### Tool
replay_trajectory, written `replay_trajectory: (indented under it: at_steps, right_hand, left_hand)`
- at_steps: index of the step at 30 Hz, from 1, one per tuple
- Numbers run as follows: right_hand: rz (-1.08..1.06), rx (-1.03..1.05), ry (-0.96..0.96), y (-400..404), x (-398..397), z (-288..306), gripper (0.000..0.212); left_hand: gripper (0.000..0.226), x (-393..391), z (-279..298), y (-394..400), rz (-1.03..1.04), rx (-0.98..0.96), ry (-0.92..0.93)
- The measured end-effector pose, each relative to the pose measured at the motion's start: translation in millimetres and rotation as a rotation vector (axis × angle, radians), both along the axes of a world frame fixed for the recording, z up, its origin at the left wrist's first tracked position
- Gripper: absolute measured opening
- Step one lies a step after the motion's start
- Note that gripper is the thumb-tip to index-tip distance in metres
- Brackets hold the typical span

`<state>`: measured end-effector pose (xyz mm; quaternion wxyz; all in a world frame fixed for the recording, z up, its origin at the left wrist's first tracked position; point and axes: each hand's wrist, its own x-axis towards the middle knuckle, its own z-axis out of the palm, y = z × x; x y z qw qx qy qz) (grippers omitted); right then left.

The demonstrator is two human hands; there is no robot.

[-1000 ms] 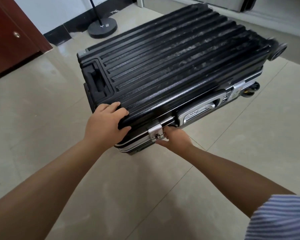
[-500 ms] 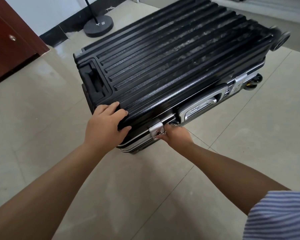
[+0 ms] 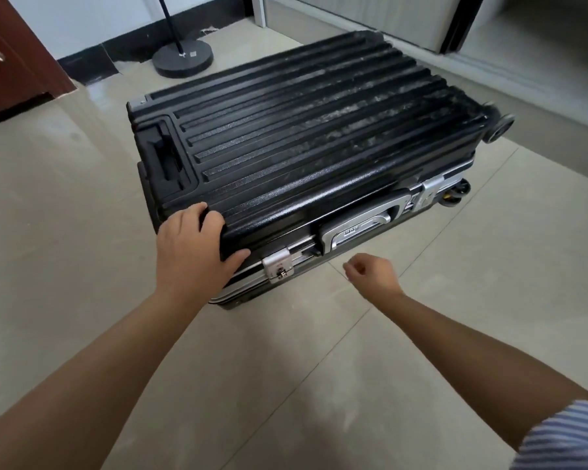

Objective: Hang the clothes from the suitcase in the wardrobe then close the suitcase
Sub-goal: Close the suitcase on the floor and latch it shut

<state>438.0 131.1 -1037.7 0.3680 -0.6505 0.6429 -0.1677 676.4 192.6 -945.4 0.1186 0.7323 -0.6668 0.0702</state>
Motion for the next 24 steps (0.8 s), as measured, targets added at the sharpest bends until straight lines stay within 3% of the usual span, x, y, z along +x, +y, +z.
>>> replay_trajectory:
  at_steps: [3, 5, 9, 13, 17, 20, 24]
  right_hand:
    - [-0.505, 0.032, -0.323, -39, -34, 13, 0.026]
    - [-0.686, 0.041, -0.479, -68, -48, 28, 0.032]
    - [-0.736, -0.052, -0.477, -101, -59, 30, 0.023]
    - [-0.749, 0.05, -0.483, -105, -69, 11, 0.034]
    - [-0.557, -0.093, -0.15, -108, -83, 11, 0.041]
    - [-0.51, -0.177, -0.105, -113, -90, 6, 0.047]
    - [-0.442, -0.24, 0.015, -120, -93, 1, 0.036]
  left_hand:
    - [0.051, -10, 3, -7, 0.018, 0.022, -0.051]
    - [0.052, -18, 2, -16, -0.063, 0.024, -0.095]
    - [0.053, -36, 6, -39, -0.121, 0.065, -0.046]
    - [0.049, -42, 10, -53, -0.115, 0.036, -0.09]
    - [0.05, -46, 13, -56, -0.094, 0.07, -0.129]
    - [0.051, -50, 14, -55, -0.088, 0.095, -0.145]
    - [0.053, -48, 14, -58, -0.099, 0.062, -0.138]
